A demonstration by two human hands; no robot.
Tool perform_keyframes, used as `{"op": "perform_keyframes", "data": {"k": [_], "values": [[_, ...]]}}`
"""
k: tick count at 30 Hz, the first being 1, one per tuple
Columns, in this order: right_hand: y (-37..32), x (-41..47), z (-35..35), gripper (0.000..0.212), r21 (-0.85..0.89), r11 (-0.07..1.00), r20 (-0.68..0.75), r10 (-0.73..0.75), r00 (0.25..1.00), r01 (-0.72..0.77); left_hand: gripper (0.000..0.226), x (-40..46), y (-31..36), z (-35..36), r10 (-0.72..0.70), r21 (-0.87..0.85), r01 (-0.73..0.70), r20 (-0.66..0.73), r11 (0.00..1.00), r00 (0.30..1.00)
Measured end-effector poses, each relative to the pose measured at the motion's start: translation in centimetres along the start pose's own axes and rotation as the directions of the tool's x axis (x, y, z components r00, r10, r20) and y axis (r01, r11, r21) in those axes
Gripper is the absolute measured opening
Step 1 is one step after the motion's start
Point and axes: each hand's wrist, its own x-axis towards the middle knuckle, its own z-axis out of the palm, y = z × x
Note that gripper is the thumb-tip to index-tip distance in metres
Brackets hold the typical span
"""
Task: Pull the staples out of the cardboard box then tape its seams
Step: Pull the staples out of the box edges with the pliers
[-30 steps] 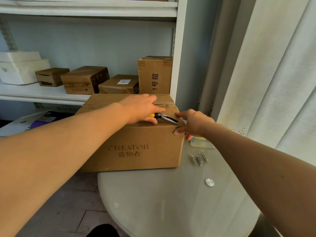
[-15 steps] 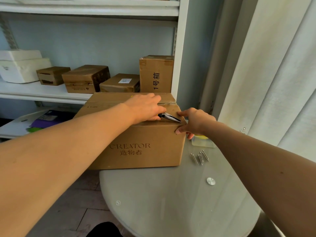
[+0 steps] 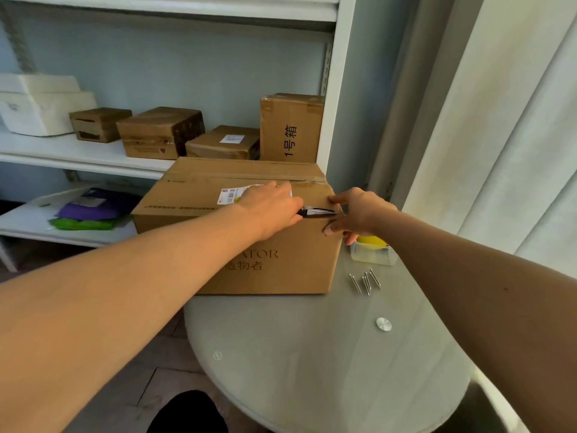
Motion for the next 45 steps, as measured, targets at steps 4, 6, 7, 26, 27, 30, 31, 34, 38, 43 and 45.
{"op": "perform_keyframes", "data": {"k": [4,6,7,26,27,30,31,34,38,43,45], "values": [[0.1,-0.1,0.1,0.077,0.01,1.0,-0.003,-0.008,1.0,0.008,0.04,0.1,-1.0,-0.3,-0.032,-0.076,0.034,0.027,0.996,0.999],[0.0,-0.1,0.0,0.077,-0.003,1.0,-0.002,-0.015,1.0,0.015,0.047,-0.4,-1.3,0.0,-0.006,-0.039,0.01,0.085,0.999,0.996],[0.0,-0.1,0.0,0.077,-0.003,1.0,-0.004,-0.018,1.0,0.018,0.05,-0.5,-1.4,0.1,-0.001,-0.027,0.003,0.099,1.0,0.995],[0.7,0.7,0.3,0.08,0.111,0.994,0.0,-0.013,1.0,0.013,0.044,0.8,-0.2,-0.5,-0.068,-0.211,0.092,0.122,0.973,0.99],[0.8,0.7,0.2,0.08,0.117,0.993,0.0,-0.008,1.0,0.008,0.042,0.8,0.0,-0.6,-0.085,-0.232,0.112,0.122,0.966,0.989],[0.5,0.8,0.3,0.08,0.117,0.993,0.004,0.001,1.0,-0.001,0.04,0.7,0.7,-0.3,-0.18,-0.246,0.206,0.122,0.947,0.976],[0.4,0.7,0.3,0.08,0.112,0.994,0.003,0.0,1.0,-0.001,0.041,0.6,0.9,-0.2,-0.212,-0.235,0.234,0.118,0.943,0.97],[0.3,0.4,0.2,0.079,0.112,0.994,0.004,-0.004,1.0,0.003,0.043,0.2,1.2,0.1,-0.245,-0.235,0.264,0.106,0.936,0.964],[0.2,0.0,0.2,0.079,0.098,0.995,-0.002,0.002,1.0,-0.002,0.043,-0.3,0.5,0.7,-0.21,-0.321,0.224,0.078,0.92,0.975],[0.3,0.2,0.3,0.079,0.106,0.994,-0.009,-0.009,1.0,0.01,0.054,-0.4,0.0,0.9,-0.168,-0.299,0.178,0.06,0.938,0.984],[0.4,0.2,0.2,0.079,0.105,0.994,-0.006,-0.01,1.0,0.011,0.056,-0.4,-0.4,0.8,-0.133,-0.259,0.144,0.062,0.955,0.989]]}}
